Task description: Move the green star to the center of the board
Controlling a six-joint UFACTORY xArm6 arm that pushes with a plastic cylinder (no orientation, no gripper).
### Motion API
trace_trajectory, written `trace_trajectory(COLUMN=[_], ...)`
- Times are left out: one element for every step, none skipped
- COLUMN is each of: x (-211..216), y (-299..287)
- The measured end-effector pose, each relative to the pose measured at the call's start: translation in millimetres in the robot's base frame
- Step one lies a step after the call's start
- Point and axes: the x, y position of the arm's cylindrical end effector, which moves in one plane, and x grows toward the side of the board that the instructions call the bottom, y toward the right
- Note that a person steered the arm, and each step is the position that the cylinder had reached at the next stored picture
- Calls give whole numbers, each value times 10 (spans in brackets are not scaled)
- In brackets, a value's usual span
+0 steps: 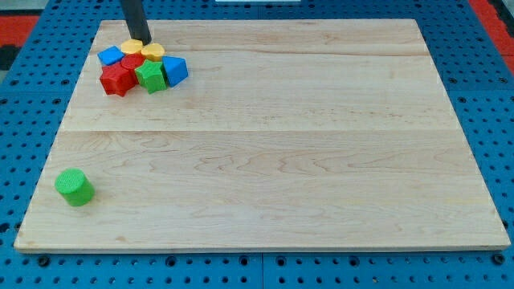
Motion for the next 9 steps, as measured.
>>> trace_trajectory(x=[0,-91,-247,-247,270,833,958,1044,1243], y=[0,-27,-103,-114,-317,-169,96,189,445])
